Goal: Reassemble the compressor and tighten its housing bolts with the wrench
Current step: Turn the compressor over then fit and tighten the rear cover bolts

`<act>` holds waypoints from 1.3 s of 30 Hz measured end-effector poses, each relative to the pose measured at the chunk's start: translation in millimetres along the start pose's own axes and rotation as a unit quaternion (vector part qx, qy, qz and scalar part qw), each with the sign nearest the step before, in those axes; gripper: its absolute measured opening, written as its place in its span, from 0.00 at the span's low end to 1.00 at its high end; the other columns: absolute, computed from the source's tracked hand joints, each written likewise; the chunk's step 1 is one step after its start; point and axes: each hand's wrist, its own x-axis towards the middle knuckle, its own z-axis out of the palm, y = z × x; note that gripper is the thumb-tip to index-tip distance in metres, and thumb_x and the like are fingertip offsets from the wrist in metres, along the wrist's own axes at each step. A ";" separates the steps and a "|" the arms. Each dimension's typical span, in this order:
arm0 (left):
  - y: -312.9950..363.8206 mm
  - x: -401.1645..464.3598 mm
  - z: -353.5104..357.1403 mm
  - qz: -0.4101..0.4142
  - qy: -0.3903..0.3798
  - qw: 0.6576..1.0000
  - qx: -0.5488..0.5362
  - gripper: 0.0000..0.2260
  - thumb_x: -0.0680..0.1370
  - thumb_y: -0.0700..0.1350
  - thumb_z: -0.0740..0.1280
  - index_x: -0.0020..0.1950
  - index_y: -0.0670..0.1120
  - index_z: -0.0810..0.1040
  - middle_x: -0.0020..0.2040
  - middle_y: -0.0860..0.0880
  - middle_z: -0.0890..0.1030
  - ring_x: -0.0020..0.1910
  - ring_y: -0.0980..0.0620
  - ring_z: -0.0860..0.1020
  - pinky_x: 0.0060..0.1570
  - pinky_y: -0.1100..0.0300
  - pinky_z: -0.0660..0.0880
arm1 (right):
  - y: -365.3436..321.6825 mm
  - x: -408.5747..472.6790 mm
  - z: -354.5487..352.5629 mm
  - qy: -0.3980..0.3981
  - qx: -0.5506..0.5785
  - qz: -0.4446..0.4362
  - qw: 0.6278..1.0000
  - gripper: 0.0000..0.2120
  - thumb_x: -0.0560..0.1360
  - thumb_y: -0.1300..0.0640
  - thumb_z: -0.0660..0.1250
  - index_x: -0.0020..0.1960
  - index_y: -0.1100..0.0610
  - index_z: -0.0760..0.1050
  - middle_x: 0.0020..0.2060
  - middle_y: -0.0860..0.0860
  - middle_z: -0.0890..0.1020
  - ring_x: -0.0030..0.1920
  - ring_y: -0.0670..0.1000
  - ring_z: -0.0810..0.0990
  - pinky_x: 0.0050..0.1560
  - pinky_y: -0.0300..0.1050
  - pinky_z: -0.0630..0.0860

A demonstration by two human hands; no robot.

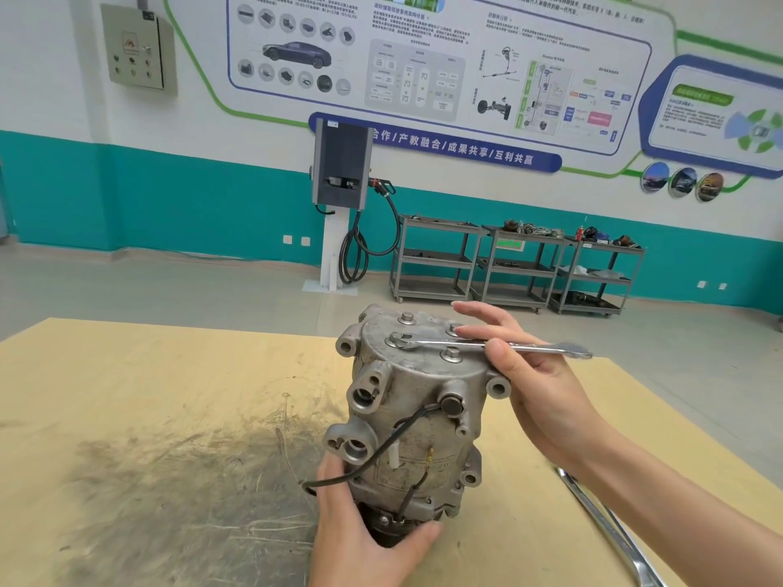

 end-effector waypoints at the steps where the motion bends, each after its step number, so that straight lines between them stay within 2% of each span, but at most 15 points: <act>1: -1.4 0.0 -0.1 -0.002 0.000 1.000 0.000 0.50 0.52 0.57 0.82 0.65 0.66 0.55 0.63 0.67 0.61 0.55 0.87 0.60 0.48 0.86 0.61 | 2.9 -1.8 0.9 0.005 0.005 0.000 1.000 0.13 0.71 0.45 0.67 0.49 0.47 0.86 0.67 0.44 0.75 0.69 0.49 0.72 0.64 0.53 0.71; 4: -2.0 0.6 -0.6 -0.009 0.000 1.000 -0.011 0.50 0.50 0.59 0.80 0.65 0.66 0.56 0.63 0.68 0.62 0.55 0.86 0.62 0.48 0.86 0.62 | 10.1 -4.8 5.1 0.009 0.001 -0.006 1.000 0.14 0.74 0.45 0.65 0.53 0.49 0.85 0.70 0.41 0.71 0.72 0.50 0.69 0.71 0.60 0.66; 7: -1.6 1.3 -0.6 -0.010 0.003 1.000 -0.004 0.51 0.49 0.63 0.77 0.66 0.66 0.55 0.64 0.67 0.61 0.57 0.85 0.61 0.50 0.84 0.63 | 5.1 -1.6 6.4 -0.005 -0.086 -0.041 0.995 0.13 0.76 0.44 0.63 0.54 0.43 0.84 0.71 0.40 0.69 0.75 0.51 0.63 0.72 0.65 0.60; 11: -2.6 1.1 -0.5 -0.008 0.001 1.000 0.001 0.50 0.49 0.63 0.77 0.66 0.66 0.55 0.64 0.67 0.61 0.57 0.85 0.61 0.50 0.85 0.62 | -8.4 4.9 0.4 -0.023 -0.256 -0.113 0.960 0.17 0.77 0.37 0.59 0.57 0.42 0.82 0.68 0.43 0.73 0.75 0.49 0.61 0.72 0.50 0.57; 15: -2.0 1.0 0.2 -0.017 0.003 1.000 0.003 0.50 0.49 0.63 0.76 0.65 0.67 0.54 0.63 0.68 0.61 0.55 0.87 0.59 0.48 0.86 0.60 | -25.2 2.6 1.2 -0.036 -0.244 -0.084 0.965 0.22 0.77 0.32 0.55 0.54 0.42 0.83 0.48 0.45 0.79 0.57 0.50 0.74 0.57 0.39 0.68; 19: -2.0 0.3 0.7 0.005 -0.002 1.000 0.004 0.49 0.50 0.62 0.76 0.67 0.65 0.55 0.65 0.65 0.63 0.58 0.84 0.62 0.50 0.86 0.61 | -37.3 -0.5 4.1 -0.008 -0.193 -0.064 0.979 0.14 0.79 0.43 0.58 0.46 0.42 0.82 0.39 0.45 0.80 0.43 0.39 0.78 0.44 0.27 0.72; 23: -1.4 -0.1 1.0 -0.001 -0.002 1.000 -0.001 0.50 0.50 0.62 0.77 0.67 0.67 0.54 0.65 0.67 0.62 0.58 0.84 0.62 0.50 0.86 0.61 | -46.7 2.2 11.6 0.021 -0.181 -0.075 0.980 0.13 0.76 0.42 0.60 0.42 0.44 0.82 0.36 0.46 0.82 0.44 0.41 0.80 0.49 0.28 0.72; 27: -4.1 0.7 2.0 -0.007 -0.003 1.000 0.002 0.50 0.50 0.61 0.78 0.66 0.67 0.55 0.64 0.66 0.64 0.59 0.82 0.64 0.51 0.84 0.64 | -49.1 0.3 18.9 0.039 -0.123 -0.061 0.990 0.11 0.72 0.48 0.66 0.44 0.53 0.83 0.35 0.50 0.85 0.41 0.43 0.83 0.45 0.28 0.74; 29: -9.3 0.0 -1.3 -0.025 -0.017 1.000 -0.004 0.51 0.50 0.61 0.78 0.68 0.65 0.55 0.66 0.65 0.63 0.62 0.77 0.67 0.57 0.79 0.65 | -50.2 -0.4 22.0 0.055 -0.113 -0.058 0.990 0.12 0.70 0.48 0.67 0.44 0.55 0.83 0.35 0.50 0.86 0.40 0.43 0.84 0.41 0.27 0.74; 31: -14.0 -1.1 -6.6 -0.053 -0.072 0.996 0.031 0.54 0.56 0.63 0.78 0.75 0.55 0.53 0.73 0.55 0.61 0.72 0.59 0.66 0.65 0.68 0.65 | -48.5 1.5 23.5 0.072 -0.093 -0.040 0.992 0.13 0.69 0.47 0.67 0.43 0.55 0.83 0.35 0.51 0.86 0.38 0.43 0.83 0.39 0.28 0.74; 33: -17.3 0.1 -13.9 -0.068 -0.111 0.990 0.049 0.57 0.61 0.64 0.76 0.78 0.46 0.47 0.76 0.47 0.57 0.75 0.47 0.62 0.67 0.65 0.62 | -44.8 5.2 22.8 0.087 -0.068 -0.003 0.994 0.13 0.68 0.45 0.66 0.40 0.52 0.84 0.35 0.49 0.86 0.37 0.41 0.82 0.38 0.27 0.74; 35: -13.0 1.2 -14.3 -0.062 -0.117 0.990 0.039 0.56 0.61 0.64 0.75 0.77 0.47 0.47 0.75 0.50 0.58 0.76 0.53 0.62 0.63 0.73 0.60 | -40.0 9.6 20.5 0.095 -0.054 0.038 0.993 0.14 0.67 0.42 0.65 0.37 0.49 0.85 0.36 0.45 0.85 0.37 0.37 0.81 0.37 0.26 0.73; 36: -7.6 1.6 -10.4 -0.045 -0.093 0.994 0.028 0.55 0.58 0.64 0.77 0.75 0.51 0.50 0.72 0.54 0.59 0.73 0.63 0.64 0.60 0.78 0.61 | -37.7 12.3 19.2 0.096 -0.054 0.055 0.992 0.15 0.67 0.40 0.65 0.36 0.48 0.85 0.37 0.44 0.85 0.38 0.36 0.80 0.37 0.25 0.73; 37: -2.8 2.0 -7.4 -0.029 -0.062 0.998 0.010 0.53 0.54 0.62 0.78 0.73 0.57 0.53 0.70 0.59 0.62 0.67 0.73 0.65 0.56 0.81 0.62 | -35.6 15.2 18.1 0.094 -0.055 0.071 0.992 0.16 0.67 0.39 0.64 0.36 0.48 0.85 0.38 0.44 0.85 0.39 0.36 0.81 0.39 0.27 0.73; 39: 1.4 1.8 -1.0 -0.009 -0.027 0.999 -0.017 0.50 0.50 0.58 0.80 0.67 0.62 0.57 0.65 0.63 0.64 0.59 0.81 0.65 0.51 0.84 0.64 | -31.7 20.8 15.6 0.092 -0.038 0.110 0.989 0.17 0.65 0.38 0.65 0.36 0.49 0.85 0.39 0.49 0.84 0.41 0.42 0.81 0.44 0.35 0.74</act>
